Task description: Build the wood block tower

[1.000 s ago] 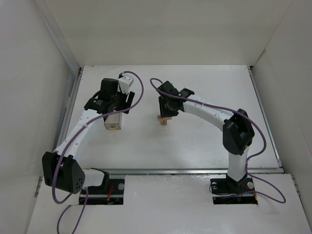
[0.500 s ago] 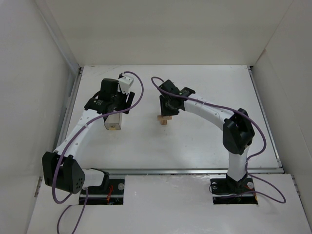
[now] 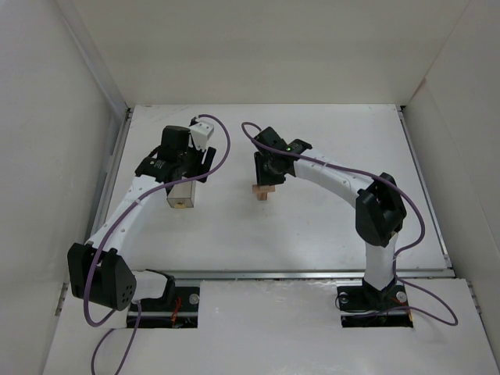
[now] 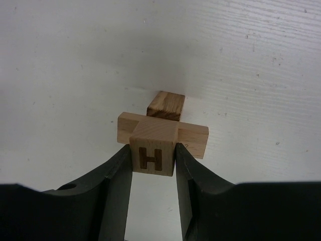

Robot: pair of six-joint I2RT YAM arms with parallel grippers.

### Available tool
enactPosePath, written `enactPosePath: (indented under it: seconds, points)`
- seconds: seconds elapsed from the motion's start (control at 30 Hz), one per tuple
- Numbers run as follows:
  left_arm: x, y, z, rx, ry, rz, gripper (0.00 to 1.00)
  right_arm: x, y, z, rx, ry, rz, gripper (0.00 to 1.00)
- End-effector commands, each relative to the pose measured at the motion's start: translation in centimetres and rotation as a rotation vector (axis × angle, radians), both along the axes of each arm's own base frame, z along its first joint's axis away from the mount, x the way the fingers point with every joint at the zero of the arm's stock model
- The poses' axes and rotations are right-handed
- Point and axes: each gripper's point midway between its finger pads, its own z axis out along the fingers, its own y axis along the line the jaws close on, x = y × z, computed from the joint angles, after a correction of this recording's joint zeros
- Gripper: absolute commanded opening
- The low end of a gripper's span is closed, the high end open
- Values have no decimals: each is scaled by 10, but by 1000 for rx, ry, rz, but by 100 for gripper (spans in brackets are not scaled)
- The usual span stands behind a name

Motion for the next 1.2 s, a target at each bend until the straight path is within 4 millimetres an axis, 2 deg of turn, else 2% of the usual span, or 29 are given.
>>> enactPosePath:
  seconds: [0.0, 0.37, 0.47, 0.5, 0.53, 0.63, 0.77, 0.87, 0.97, 1.03, 1.1, 1.13, 1.17]
  points:
    - [3, 2, 16, -18, -57, 18, 64, 10, 15, 20, 80, -31, -3, 10]
    - [2, 3, 12, -9, -50, 12, 64, 9, 9, 13, 59, -28, -23, 11]
    - [2, 3, 12, -9, -50, 12, 64, 10, 8, 17, 59, -40, -28, 23]
    - [2, 3, 12, -9, -50, 12, 64, 8, 7, 14, 53, -33, -28, 35]
    - [2, 3, 12, -9, -50, 12, 64, 8, 7, 14, 53, -33, -28, 42]
    - [2, 3, 12, -9, -50, 12, 64, 9, 5, 14, 47, -38, -33, 53]
    - [2, 3, 12, -9, -50, 12, 64, 10, 4, 18, 43, -53, -30, 60]
    - [2, 3, 12, -9, -50, 12, 64, 9, 2, 17, 37, -46, -30, 60]
    - [2, 3, 12, -9, -50, 12, 64, 10, 4, 25, 49, -60, -30, 61]
    - [2, 3, 12, -9, -50, 12, 64, 14, 4, 39, 57, -90, -27, 65]
    - [2, 3, 12, -9, -50, 12, 64, 18, -6, 59, 35, -137, -49, 74]
    - [2, 3, 12, -9, -50, 12, 64, 23, -12, 77, 44, -175, -72, 75]
    - [2, 3, 12, -9, -50, 12, 64, 27, -21, 81, 43, -177, -92, 75]
